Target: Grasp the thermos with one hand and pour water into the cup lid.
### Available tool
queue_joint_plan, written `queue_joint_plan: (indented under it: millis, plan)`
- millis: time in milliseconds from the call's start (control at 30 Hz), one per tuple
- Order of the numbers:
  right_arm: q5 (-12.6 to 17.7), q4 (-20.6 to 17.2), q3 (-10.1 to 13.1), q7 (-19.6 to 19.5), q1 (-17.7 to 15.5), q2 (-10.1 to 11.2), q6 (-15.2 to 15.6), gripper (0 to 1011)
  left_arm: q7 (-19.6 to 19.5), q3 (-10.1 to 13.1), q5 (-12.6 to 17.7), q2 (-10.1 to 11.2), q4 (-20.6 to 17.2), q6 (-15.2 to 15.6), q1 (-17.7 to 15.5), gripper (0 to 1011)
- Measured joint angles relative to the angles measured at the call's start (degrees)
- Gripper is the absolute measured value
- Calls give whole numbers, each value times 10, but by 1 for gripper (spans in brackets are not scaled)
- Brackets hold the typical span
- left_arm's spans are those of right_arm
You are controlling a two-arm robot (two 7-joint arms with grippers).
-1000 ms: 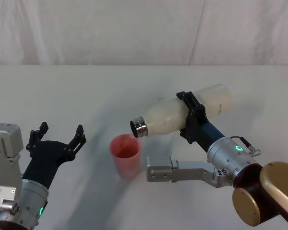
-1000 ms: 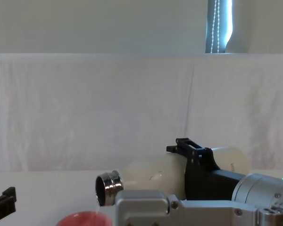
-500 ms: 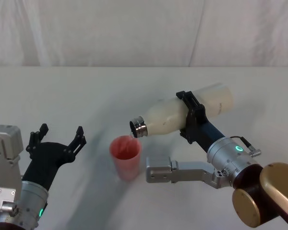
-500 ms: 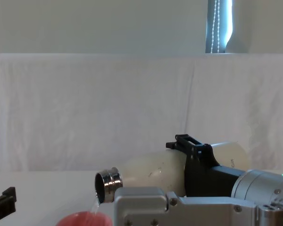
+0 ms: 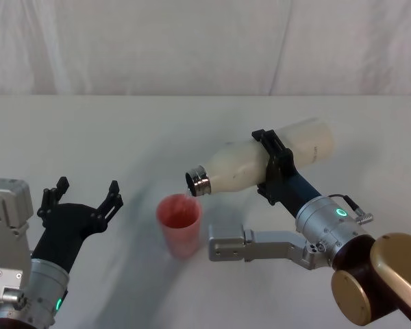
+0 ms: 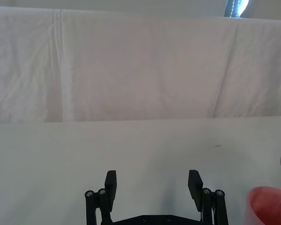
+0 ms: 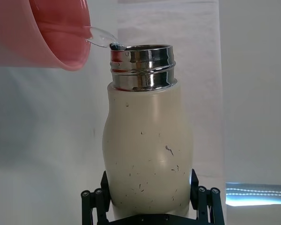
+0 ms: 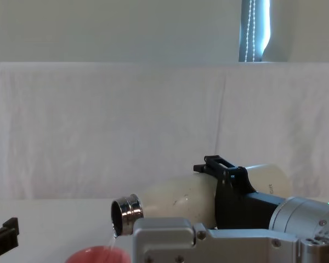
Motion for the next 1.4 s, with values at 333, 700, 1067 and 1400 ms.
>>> queue_joint_plan:
  millis: [333, 700, 1067, 1400]
  plan:
    - [-5, 1, -3, 0, 1, -1, 0, 961, 0, 0, 0, 0, 0, 0, 0, 1001]
    - [-9, 4, -5, 0, 4, -1, 1, 961, 0, 0, 0, 0, 0, 0, 0, 1001]
    - [-9, 5, -5, -2, 4, -2, 2, 961, 0, 0, 0, 0, 0, 0, 0, 1001]
    - [9, 6, 6, -24, -6, -11, -1, 961, 0, 0, 0, 0, 0, 0, 0, 1001]
